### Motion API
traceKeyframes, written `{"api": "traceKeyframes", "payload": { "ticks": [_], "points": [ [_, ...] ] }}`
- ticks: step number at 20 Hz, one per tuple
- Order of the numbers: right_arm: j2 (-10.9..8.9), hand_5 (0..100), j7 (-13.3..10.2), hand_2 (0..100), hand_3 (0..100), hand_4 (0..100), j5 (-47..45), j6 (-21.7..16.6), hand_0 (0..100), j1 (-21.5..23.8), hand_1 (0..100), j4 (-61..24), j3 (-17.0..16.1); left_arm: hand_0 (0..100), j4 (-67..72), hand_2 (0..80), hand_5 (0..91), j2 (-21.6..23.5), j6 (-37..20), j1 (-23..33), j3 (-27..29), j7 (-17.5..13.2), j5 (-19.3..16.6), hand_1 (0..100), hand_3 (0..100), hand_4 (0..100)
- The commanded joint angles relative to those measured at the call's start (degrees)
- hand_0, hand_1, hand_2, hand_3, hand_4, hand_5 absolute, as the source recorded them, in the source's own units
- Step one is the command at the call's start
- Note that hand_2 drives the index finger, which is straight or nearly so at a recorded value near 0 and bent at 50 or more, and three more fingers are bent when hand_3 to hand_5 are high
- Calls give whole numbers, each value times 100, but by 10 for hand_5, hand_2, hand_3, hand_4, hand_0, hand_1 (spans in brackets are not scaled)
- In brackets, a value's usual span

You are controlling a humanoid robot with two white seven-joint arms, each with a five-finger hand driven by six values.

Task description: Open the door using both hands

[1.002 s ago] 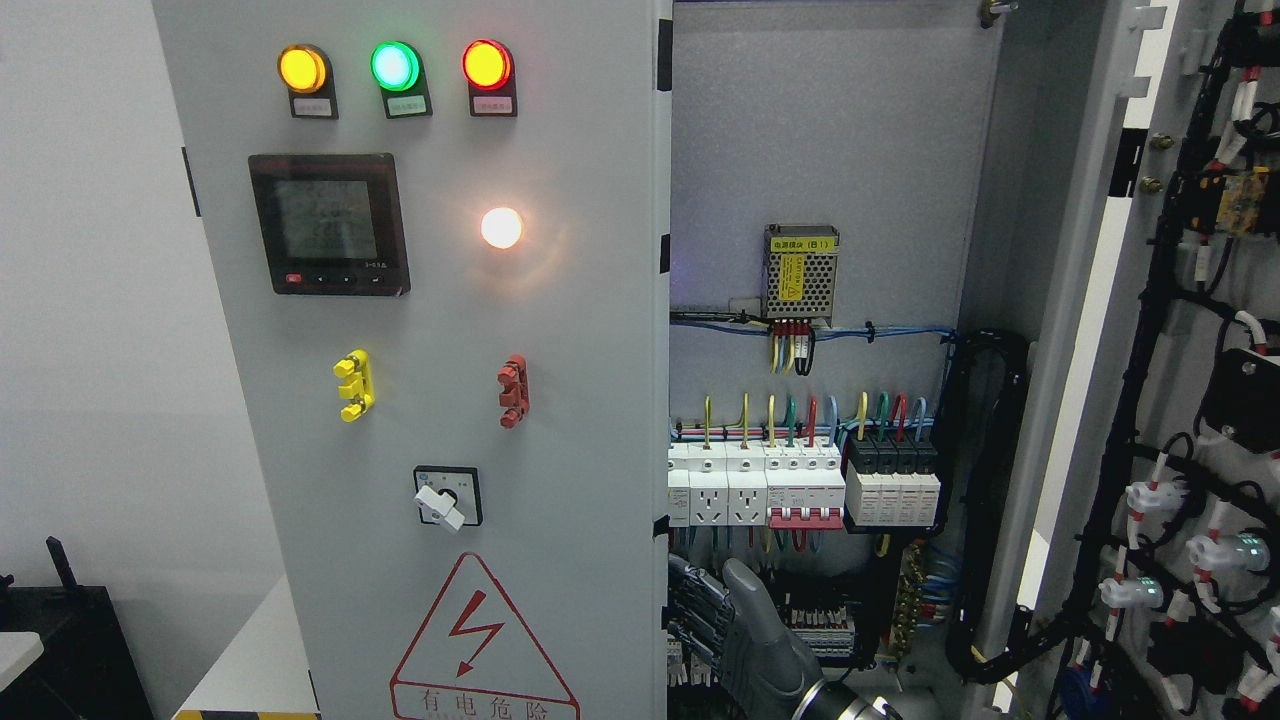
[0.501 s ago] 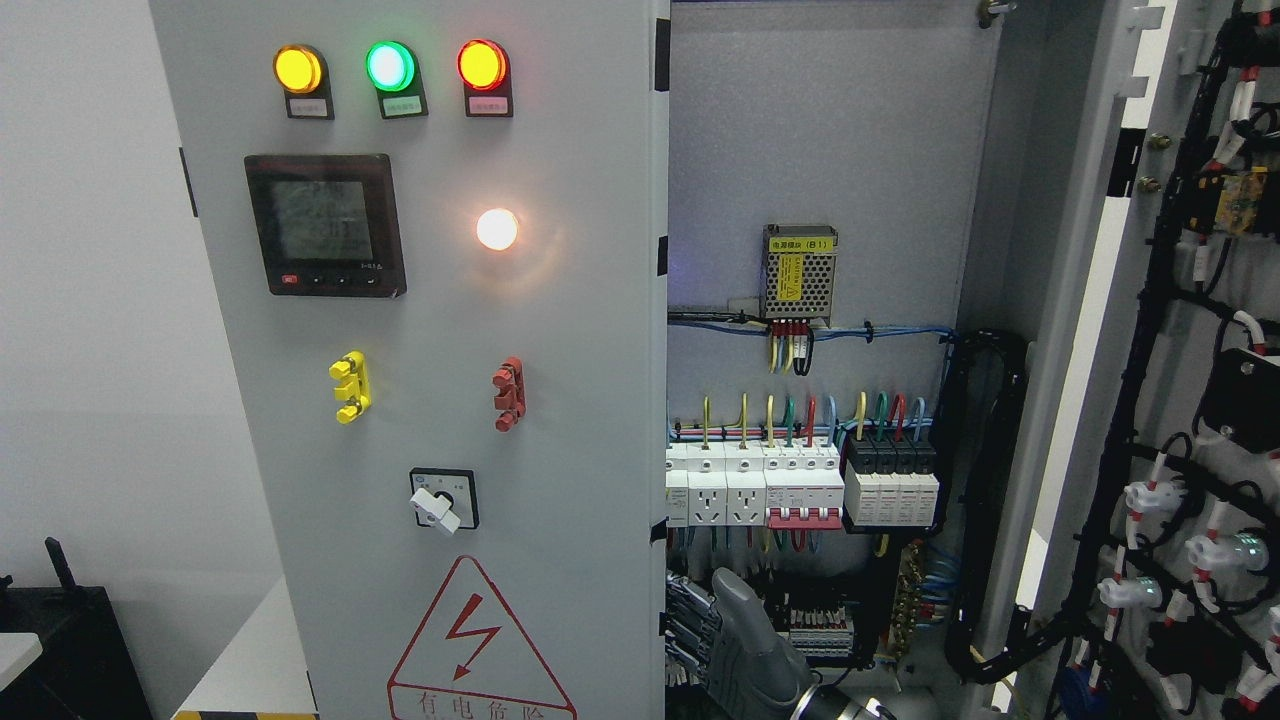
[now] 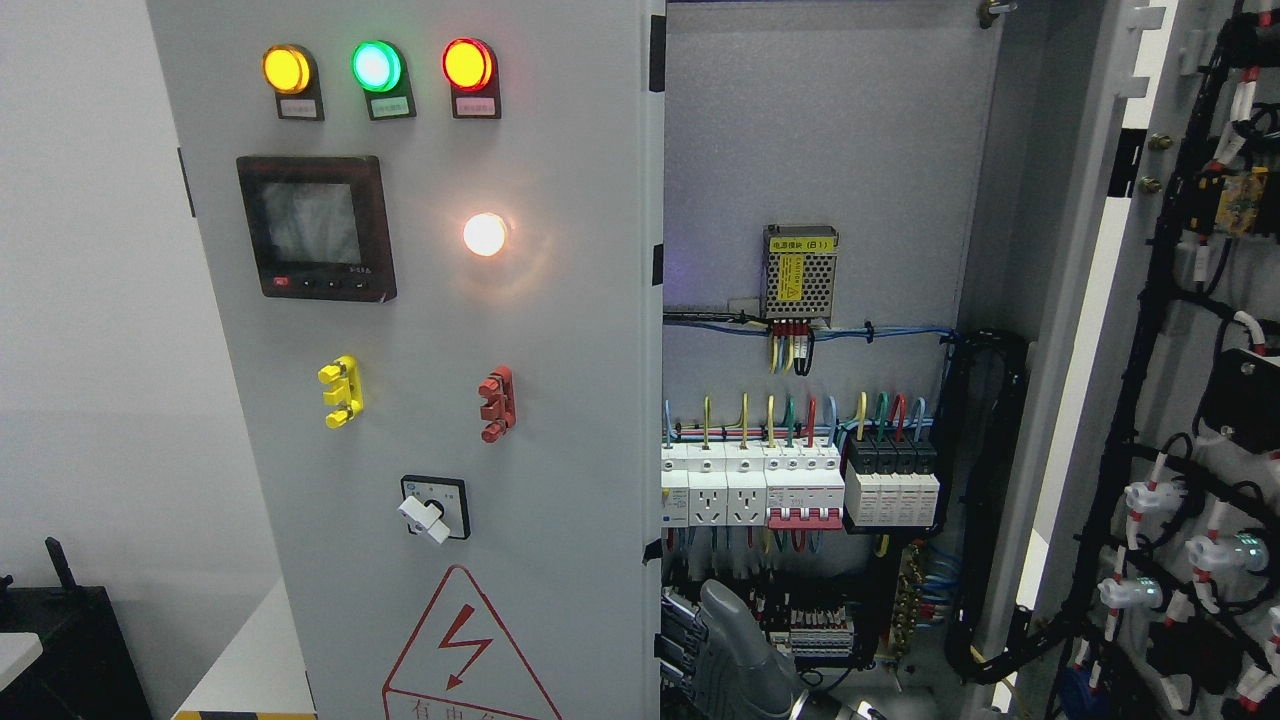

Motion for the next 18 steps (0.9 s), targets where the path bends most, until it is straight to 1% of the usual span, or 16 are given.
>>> {"api": "traceKeyframes", "payload": {
  "ticks": [1, 11, 13, 18],
  "points": [
    [32, 0, 48, 0, 0, 0, -6, 4, 0, 39, 0, -149, 119, 0, -1, 0, 0, 0, 3, 0, 0, 2, 0, 0, 0, 30],
    [58, 0, 65, 0, 0, 0, -33, 4, 0, 39, 0, -334, 347, 0, -1, 0, 0, 0, 3, 0, 0, 2, 0, 0, 0, 30],
    [58, 0, 162, 0, 0, 0, -321, 4, 0, 39, 0, -386, 374, 0, -1, 0, 0, 0, 3, 0, 0, 2, 0, 0, 0, 29],
    [76, 0, 179, 0, 0, 0, -446, 4, 0, 118, 0, -579, 505, 0, -1, 0, 0, 0, 3, 0, 0, 2, 0, 0, 0, 29]
  ]
}}
